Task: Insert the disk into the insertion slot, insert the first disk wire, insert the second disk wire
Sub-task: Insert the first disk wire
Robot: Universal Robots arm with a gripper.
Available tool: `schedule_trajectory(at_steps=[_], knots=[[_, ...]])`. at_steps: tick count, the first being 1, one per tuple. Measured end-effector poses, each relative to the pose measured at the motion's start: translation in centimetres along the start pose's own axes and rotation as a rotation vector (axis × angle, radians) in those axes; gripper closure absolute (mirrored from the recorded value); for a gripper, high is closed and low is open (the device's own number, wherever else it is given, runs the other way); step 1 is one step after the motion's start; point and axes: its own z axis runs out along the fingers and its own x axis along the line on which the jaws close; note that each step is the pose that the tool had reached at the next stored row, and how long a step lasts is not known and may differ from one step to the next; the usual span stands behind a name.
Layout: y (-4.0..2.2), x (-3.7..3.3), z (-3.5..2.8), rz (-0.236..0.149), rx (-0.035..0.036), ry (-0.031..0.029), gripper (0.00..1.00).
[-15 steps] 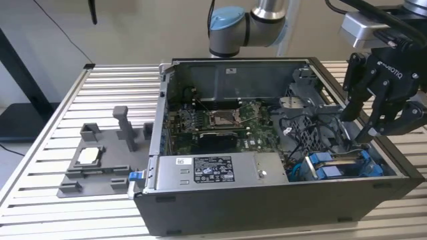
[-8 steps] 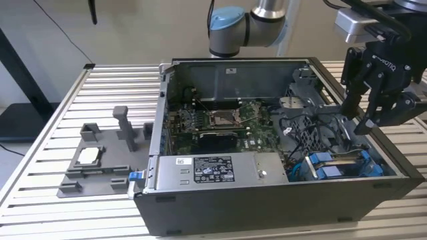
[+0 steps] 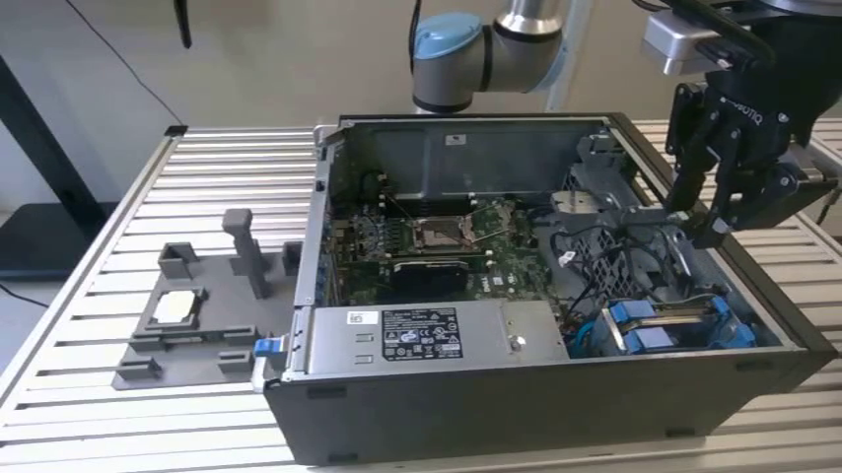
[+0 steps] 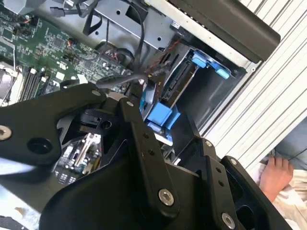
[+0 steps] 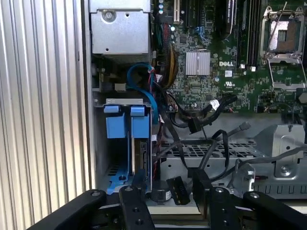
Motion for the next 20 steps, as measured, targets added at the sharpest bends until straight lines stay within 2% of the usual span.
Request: schedule_trajectory(at_steps=[2, 5, 6, 8, 9, 12, 13, 20], knots=[[0.00, -0.17, 0.13, -0.001, 0.0010, 0.0125, 0.47], [0.03, -0.22, 0.36, -0.003, 0.0008, 0.0220, 0.47], [0.03, -0.24, 0.39, -0.003, 0.0007, 0.0287, 0.47], [0.03, -0.27, 0.42, -0.004, 0.0008, 0.0362, 0.47], [0.04, -0.32, 0.50, -0.004, 0.0009, 0.0440, 0.47], [0.04, -0.88, 0.65, -0.006, 0.0022, 0.0733, 0.47], [0.05, -1.01, 0.70, -0.007, 0.0026, 0.0798, 0.47], [0.03, -1.07, 0.79, -0.007, 0.0071, 0.0807, 0.47]])
